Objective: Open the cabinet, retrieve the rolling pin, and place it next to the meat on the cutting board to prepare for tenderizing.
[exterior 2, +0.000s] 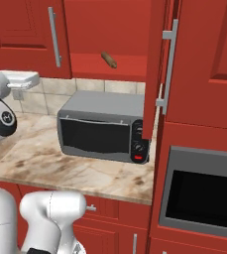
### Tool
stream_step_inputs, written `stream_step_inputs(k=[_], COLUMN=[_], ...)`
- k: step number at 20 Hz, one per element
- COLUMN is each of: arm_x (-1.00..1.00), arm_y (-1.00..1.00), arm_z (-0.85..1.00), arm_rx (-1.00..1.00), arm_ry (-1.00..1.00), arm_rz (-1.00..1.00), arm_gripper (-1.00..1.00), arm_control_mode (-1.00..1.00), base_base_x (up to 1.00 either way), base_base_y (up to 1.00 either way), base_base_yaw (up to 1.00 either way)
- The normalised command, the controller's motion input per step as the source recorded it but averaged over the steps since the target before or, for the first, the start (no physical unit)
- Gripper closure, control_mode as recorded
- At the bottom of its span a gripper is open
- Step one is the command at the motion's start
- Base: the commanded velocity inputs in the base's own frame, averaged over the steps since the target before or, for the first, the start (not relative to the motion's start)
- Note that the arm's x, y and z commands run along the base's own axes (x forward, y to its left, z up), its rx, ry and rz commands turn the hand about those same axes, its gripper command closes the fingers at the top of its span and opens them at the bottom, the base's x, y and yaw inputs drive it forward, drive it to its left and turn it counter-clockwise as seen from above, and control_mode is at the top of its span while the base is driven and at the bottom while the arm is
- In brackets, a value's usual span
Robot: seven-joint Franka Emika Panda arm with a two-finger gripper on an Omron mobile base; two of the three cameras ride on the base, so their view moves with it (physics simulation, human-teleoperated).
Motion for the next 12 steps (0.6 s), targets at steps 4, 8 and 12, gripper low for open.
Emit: stream_step_inputs(k=[4, 8, 12], arm_x=[0.34, 0.40, 0.46], arm_y=[0.00, 0.00, 0.00], arm_z=[0.00, 0.03, 0.15], arm_rx=[-0.03, -0.02, -0.01], arm_ry=[-0.08, -0.01, 0.00], arm_rz=[0.00, 0.00, 0.00], arm_gripper=[-1.00, -1.00, -1.00], arm_control_mode=[-1.00, -1.00, -1.00], base_base_x=[0.00, 0.00, 0.00], base_base_y=[0.00, 0.00, 0.00], base_base_yaw=[0.00, 0.00, 0.00])
